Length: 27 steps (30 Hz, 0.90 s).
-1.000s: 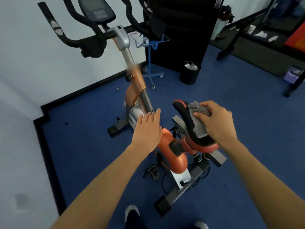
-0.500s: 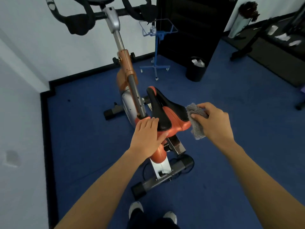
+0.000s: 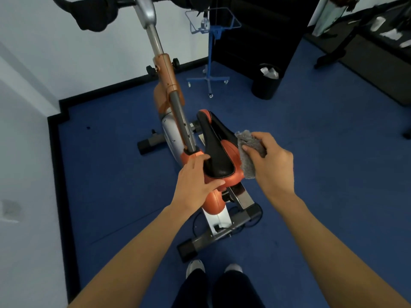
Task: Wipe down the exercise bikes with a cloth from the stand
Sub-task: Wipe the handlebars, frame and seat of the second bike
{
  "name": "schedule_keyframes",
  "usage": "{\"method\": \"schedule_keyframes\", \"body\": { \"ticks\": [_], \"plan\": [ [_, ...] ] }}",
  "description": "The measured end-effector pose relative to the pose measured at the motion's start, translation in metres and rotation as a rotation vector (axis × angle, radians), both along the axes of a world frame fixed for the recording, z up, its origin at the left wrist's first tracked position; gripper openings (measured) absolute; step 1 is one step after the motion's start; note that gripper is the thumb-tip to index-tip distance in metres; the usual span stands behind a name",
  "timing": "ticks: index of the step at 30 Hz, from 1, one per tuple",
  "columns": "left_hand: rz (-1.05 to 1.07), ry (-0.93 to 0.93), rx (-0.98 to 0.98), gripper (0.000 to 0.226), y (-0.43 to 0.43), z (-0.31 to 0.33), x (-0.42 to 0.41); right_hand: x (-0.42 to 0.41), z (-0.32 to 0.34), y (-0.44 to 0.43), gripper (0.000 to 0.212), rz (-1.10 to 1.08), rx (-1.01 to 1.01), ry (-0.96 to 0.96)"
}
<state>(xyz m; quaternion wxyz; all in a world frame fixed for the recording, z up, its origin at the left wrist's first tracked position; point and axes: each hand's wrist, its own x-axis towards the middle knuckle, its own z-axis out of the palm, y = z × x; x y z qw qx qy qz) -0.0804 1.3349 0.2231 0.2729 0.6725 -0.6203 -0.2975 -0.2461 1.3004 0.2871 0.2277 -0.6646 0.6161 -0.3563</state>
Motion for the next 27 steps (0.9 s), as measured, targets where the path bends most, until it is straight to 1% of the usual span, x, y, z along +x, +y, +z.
{"method": "schedule_keyframes", "body": {
  "ticks": [2, 3, 6, 7, 9, 11, 13, 15, 18, 20, 22, 24, 27],
  "plan": [
    [0.029, 0.067, 0.004, 0.074, -0.004, -0.003, 0.004, 0.010, -0.006, -0.001, 0.025, 0.065, -0.013, 0.035],
    [0.015, 0.026, 0.016, 0.076, -0.008, -0.003, 0.007, 0.014, -0.009, -0.003, 0.025, 0.101, -0.021, 0.062],
    [-0.093, -0.213, 0.105, 0.080, -0.018, -0.002, 0.016, 0.019, -0.018, -0.012, 0.025, 0.203, -0.024, 0.134],
    [-0.121, -0.260, 0.119, 0.081, -0.020, -0.002, 0.017, 0.019, -0.021, -0.014, 0.026, 0.239, 0.002, 0.140],
    [-0.155, -0.292, 0.135, 0.084, -0.020, -0.003, 0.018, 0.018, -0.026, -0.015, 0.030, 0.295, 0.065, 0.135],
    [-0.149, -0.265, 0.132, 0.087, -0.019, -0.007, 0.019, 0.017, -0.033, -0.013, 0.034, 0.345, 0.076, 0.130],
    [-0.131, -0.242, 0.106, 0.087, -0.020, -0.013, 0.019, 0.015, -0.038, -0.009, 0.041, 0.398, 0.041, 0.153],
    [-0.119, -0.228, 0.095, 0.083, -0.020, -0.014, 0.019, 0.015, -0.040, -0.009, 0.046, 0.425, -0.014, 0.194],
    [-0.116, -0.216, 0.084, 0.077, -0.023, -0.012, 0.019, 0.017, -0.045, -0.014, 0.041, 0.458, -0.119, 0.288],
    [-0.111, -0.183, 0.074, 0.073, -0.024, -0.014, 0.020, 0.019, -0.051, -0.019, 0.039, 0.489, -0.146, 0.349],
    [-0.087, -0.125, 0.067, 0.070, -0.024, -0.019, 0.021, 0.022, -0.053, -0.026, 0.038, 0.496, -0.096, 0.344],
    [-0.068, -0.090, 0.057, 0.072, -0.023, -0.024, 0.020, 0.029, -0.051, -0.036, 0.037, 0.509, -0.037, 0.344],
    [-0.072, -0.117, 0.009, 0.080, -0.022, -0.025, 0.019, 0.043, -0.044, -0.054, 0.034, 0.494, 0.036, 0.363]
  ]
}}
